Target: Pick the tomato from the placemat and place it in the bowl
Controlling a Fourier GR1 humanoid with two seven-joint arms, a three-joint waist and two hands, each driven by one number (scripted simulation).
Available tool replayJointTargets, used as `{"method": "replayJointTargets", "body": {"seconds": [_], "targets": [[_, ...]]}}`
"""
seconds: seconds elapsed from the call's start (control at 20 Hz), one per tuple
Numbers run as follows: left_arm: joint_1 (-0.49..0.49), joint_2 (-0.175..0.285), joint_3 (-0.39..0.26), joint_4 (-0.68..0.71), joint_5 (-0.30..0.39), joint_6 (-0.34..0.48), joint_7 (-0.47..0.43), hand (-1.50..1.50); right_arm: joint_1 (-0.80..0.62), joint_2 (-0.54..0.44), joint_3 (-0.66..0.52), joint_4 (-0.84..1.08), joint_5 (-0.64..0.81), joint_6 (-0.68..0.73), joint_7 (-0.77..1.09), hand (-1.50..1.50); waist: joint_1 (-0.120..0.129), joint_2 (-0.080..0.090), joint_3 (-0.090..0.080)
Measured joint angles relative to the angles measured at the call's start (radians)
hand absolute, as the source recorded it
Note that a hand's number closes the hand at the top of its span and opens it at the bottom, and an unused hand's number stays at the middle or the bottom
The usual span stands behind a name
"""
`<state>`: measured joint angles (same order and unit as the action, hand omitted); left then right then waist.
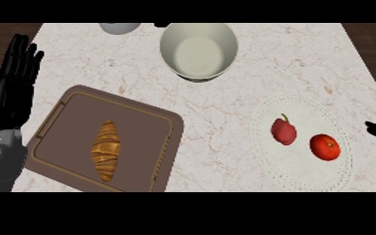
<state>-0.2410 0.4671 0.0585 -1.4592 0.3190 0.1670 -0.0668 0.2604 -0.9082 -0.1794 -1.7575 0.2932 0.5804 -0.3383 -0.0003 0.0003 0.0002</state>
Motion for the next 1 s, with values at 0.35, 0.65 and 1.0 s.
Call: {"method": "replayJointTargets", "body": {"seconds": [0.35, 0.65, 1.0], "targets": [[0.003, -0.022, 0.023, -0.034, -0.026, -0.017, 0.033, 0.00, -0.087, 0.097, 0.060, 0.129, 0.143, -0.013, -0.030, -1.50, 0.002, 0.000, 0.000], [0.013, -0.048, 0.044, -0.031, -0.053, -0.041, 0.023, 0.00, -0.170, 0.158, 0.081, 0.270, 0.246, -0.046, -0.103, -1.50, 0.002, 0.000, 0.000], [0.027, -0.070, 0.075, -0.033, -0.072, -0.076, 0.017, 0.00, -0.214, 0.222, 0.092, 0.352, 0.323, -0.078, -0.195, -1.50, 0.001, 0.000, 0.000]]}}
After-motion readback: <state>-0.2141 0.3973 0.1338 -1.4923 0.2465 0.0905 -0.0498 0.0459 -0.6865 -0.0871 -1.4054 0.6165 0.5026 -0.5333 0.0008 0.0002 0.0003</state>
